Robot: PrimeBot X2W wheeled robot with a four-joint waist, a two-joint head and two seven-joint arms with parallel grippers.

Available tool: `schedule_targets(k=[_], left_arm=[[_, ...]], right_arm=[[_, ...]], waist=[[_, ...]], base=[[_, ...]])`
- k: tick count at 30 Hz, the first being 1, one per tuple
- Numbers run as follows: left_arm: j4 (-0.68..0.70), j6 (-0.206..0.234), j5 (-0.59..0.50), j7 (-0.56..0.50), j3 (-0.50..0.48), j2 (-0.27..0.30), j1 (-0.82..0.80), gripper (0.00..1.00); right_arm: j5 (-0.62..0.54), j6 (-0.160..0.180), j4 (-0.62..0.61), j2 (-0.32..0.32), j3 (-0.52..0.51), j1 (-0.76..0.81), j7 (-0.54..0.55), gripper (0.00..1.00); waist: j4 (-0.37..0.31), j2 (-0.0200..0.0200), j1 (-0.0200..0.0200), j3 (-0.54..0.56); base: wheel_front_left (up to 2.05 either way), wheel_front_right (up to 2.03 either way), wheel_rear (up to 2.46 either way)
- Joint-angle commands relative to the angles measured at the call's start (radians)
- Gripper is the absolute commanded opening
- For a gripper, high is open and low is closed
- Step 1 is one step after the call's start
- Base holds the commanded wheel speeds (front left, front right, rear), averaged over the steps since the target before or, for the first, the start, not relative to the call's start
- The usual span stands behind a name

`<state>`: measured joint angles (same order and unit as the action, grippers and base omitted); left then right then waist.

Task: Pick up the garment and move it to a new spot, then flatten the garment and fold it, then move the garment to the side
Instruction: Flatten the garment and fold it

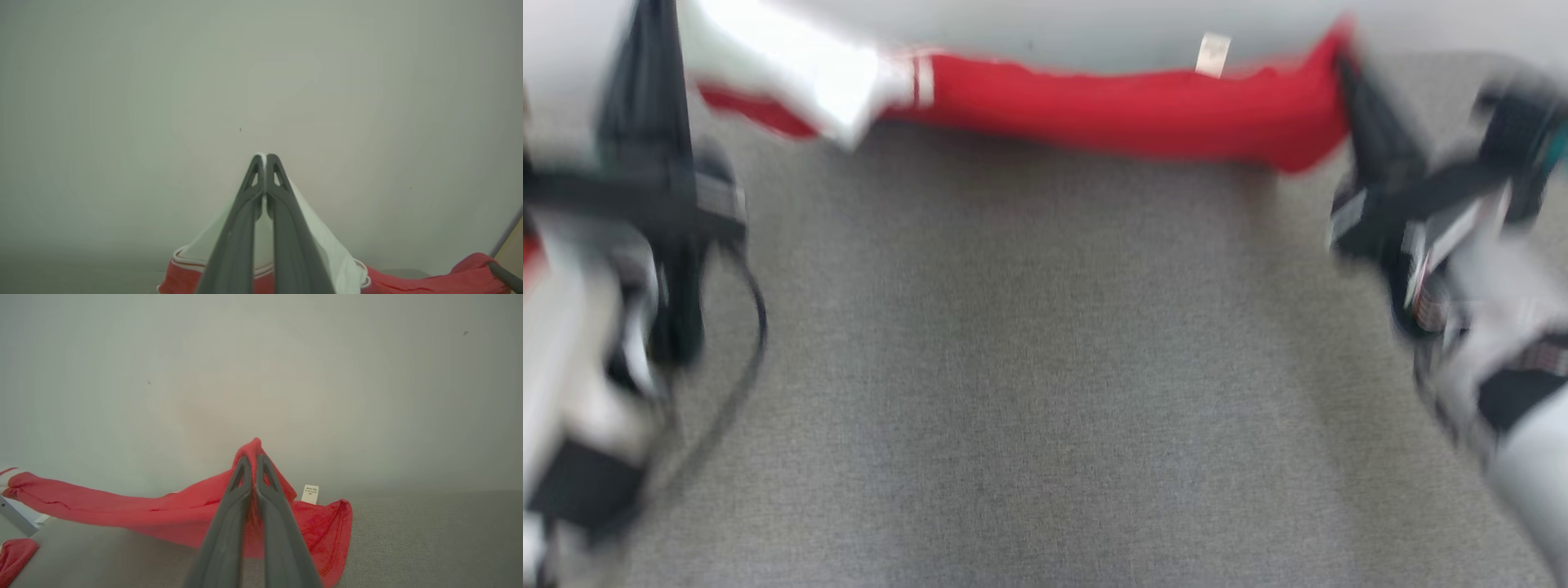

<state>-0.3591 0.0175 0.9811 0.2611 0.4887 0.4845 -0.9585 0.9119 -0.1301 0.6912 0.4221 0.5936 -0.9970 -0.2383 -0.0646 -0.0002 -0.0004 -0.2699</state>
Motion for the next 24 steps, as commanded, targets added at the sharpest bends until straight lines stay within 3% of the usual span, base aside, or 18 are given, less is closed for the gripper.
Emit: schedule_targets(k=[1,4,5,11,16,24], left_arm=[[0.131,0.053,0.003,0.003,-0.064,0.002,0.196,0.00],[0.291,0.110,-0.008,0.003,-0.127,-0.019,0.437,0.00],[0.291,0.110,-0.008,0.003,-0.127,-0.019,0.437,0.00],[0.470,0.169,-0.033,0.003,-0.226,-0.078,0.818,0.00],[0.495,0.159,-0.037,0.004,-0.285,-0.172,1.032,0.00],[0.404,0.120,-0.099,0.004,-0.324,-0.281,1.237,0.00]], right_arm=[[0.022,-0.002,-0.056,0.030,0.023,0.124,-0.009,0.00],[0.049,-0.002,-0.119,0.063,0.029,0.269,-0.016,0.00],[0.049,-0.002,-0.119,0.063,0.029,0.269,-0.016,0.00],[0.070,-0.002,-0.205,0.079,0.002,0.520,-0.023,0.00],[0.043,-0.002,-0.212,0.064,-0.035,0.693,-0.026,0.00],[0.012,-0.002,-0.232,0.028,-0.127,0.936,-0.029,0.00]], waist=[[-0.005,0.0002,0.0004,0.076],[0.000,0.0002,0.0004,0.095],[0.000,0.0002,0.0004,0.095],[0.011,0.0002,0.0004,0.129],[0.024,0.0002,0.0004,0.166],[0.043,0.0002,0.0004,0.212]], base=[[0.00,0.00,0.00],[0.00,0.00,0.00],[0.00,0.00,0.00],[0.00,0.00,0.00],[0.00,0.00,0.00],[0.00,0.00,0.00]])
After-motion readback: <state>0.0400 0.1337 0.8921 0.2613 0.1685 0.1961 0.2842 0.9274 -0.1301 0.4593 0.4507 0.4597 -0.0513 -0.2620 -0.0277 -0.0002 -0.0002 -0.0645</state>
